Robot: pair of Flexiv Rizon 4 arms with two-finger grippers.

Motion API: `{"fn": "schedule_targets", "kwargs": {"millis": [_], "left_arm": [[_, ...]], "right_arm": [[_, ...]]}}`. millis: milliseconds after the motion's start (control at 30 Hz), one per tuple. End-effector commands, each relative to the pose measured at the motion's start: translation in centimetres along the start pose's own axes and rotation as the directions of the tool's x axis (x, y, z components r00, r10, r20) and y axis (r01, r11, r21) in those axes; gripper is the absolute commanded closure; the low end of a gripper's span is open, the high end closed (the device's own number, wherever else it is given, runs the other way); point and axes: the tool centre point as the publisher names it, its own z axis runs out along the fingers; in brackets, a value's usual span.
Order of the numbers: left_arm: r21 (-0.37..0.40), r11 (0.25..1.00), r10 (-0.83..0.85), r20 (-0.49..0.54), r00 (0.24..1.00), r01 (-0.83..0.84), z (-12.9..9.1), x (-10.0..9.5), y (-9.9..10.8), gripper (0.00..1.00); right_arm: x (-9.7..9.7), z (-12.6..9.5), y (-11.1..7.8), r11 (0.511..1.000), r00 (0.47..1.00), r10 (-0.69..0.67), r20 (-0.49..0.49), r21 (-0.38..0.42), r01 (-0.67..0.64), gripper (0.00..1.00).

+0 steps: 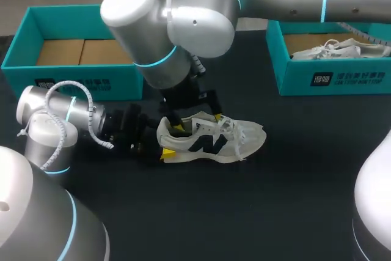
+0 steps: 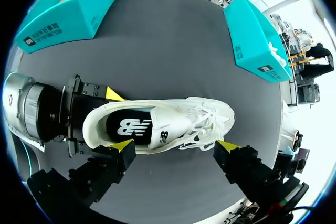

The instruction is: Take the shoe out of the shoebox, open the shoe tongue, remove and reinsert the insole, then place the shoe into the shoebox

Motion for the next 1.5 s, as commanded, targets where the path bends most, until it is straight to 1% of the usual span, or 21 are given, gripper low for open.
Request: {"fn": "schedule_targets", "kwargs": {"millis": [33, 233, 333, 533, 567, 600, 633, 700, 733, 767, 800, 900, 1000, 1100, 1167, 1333, 1500], "left_arm": [[0.0, 1.0, 0.0, 0.0, 1.0, 0.0, 0.1, -0.1, 0.5, 1.0], [0.0, 1.0, 0.0, 0.0, 1.0, 0.0, 0.1, -0.1, 0.5, 1.0], [0.0, 1.0, 0.0, 0.0, 1.0, 0.0, 0.1, -0.1, 0.5, 1.0], [0.0, 1.0, 0.0, 0.0, 1.0, 0.0, 0.1, -0.1, 0.5, 1.0], [0.0, 1.0, 0.0, 0.0, 1.0, 0.0, 0.1, -0.1, 0.5, 1.0], [0.0, 1.0, 0.0, 0.0, 1.0, 0.0, 0.1, -0.1, 0.5, 1.0], [0.0, 1.0, 0.0, 0.0, 1.0, 0.0, 0.1, -0.1, 0.5, 1.0], [0.0, 1.0, 0.0, 0.0, 1.0, 0.0, 0.1, -0.1, 0.5, 1.0], [0.0, 1.0, 0.0, 0.0, 1.0, 0.0, 0.1, -0.1, 0.5, 1.0], [0.0, 1.0, 0.0, 0.0, 1.0, 0.0, 0.1, -0.1, 0.5, 1.0], [0.0, 1.0, 0.0, 0.0, 1.0, 0.0, 0.1, -0.1, 0.5, 1.0], [0.0, 1.0, 0.0, 0.0, 1.0, 0.0, 0.1, -0.1, 0.5, 1.0], [0.0, 1.0, 0.0, 0.0, 1.0, 0.0, 0.1, -0.1, 0.5, 1.0], [0.0, 1.0, 0.0, 0.0, 1.0, 0.0, 0.1, -0.1, 0.5, 1.0], [0.0, 1.0, 0.0, 0.0, 1.0, 0.0, 0.1, -0.1, 0.5, 1.0], [0.0, 1.0, 0.0, 0.0, 1.0, 0.0, 0.1, -0.1, 0.5, 1.0], [0.0, 1.0, 0.0, 0.0, 1.0, 0.0, 0.1, -0.1, 0.5, 1.0]], "right_arm": [[-0.1, 1.0, 0.2, 1.0, 1.0, 0.005, -0.005, 0.013, -0.005, 0.0], [0.1, 2.4, 0.7, 1.0, 1.0, 0.011, 0.008, 0.022, -0.011, 0.0], [0.0, 2.9, 0.8, 0.999, 0.999, 0.012, 0.03, 0.035, -0.013, 0.0], [-1.7, 3.5, 1.0, 0.997, 0.998, 0.041, 0.055, 0.056, -0.044, 0.0], [-2.0, 3.5, 1.1, 0.997, 0.997, 0.045, 0.055, 0.058, -0.048, 0.09], [-2.3, 3.4, 1.2, 0.997, 0.997, 0.049, 0.056, 0.059, -0.052, 0.22], [-2.6, 3.3, 1.2, 0.997, 0.997, 0.053, 0.057, 0.058, -0.057, 0.29], [-3.1, 2.9, 1.3, 0.996, 0.997, 0.062, 0.051, 0.06, -0.065, 0.46], [-3.3, 2.7, 1.3, 0.996, 0.997, 0.066, 0.038, 0.063, -0.068, 0.52], [-3.5, 2.5, 1.3, 0.996, 0.998, 0.065, 0.025, 0.064, -0.067, 0.54], [-3.6, 2.4, 1.3, 0.996, 0.998, 0.066, 0.016, 0.067, -0.067, 0.59], [-3.7, 2.4, 1.3, 0.993, 0.997, 0.074, -0.032, 0.09, -0.071, 0.62], [-3.8, 2.1, 1.2, 0.991, 0.993, 0.087, -0.076, 0.107, -0.078, 0.7], [-3.9, 2.0, 1.3, 0.988, 0.986, 0.107, -0.13, 0.126, -0.09, 0.9], [-4.0, 2.2, 1.4, 0.985, 0.979, 0.119, -0.165, 0.143, -0.095, 0.99], [-5.3, 1.9, 1.8, 0.98, 0.966, 0.158, -0.207, 0.152, -0.128, 1.0], [-6.8, 1.2, 2.3, 0.979, 0.945, 0.176, -0.276, 0.152, -0.138, 1.0]]}}
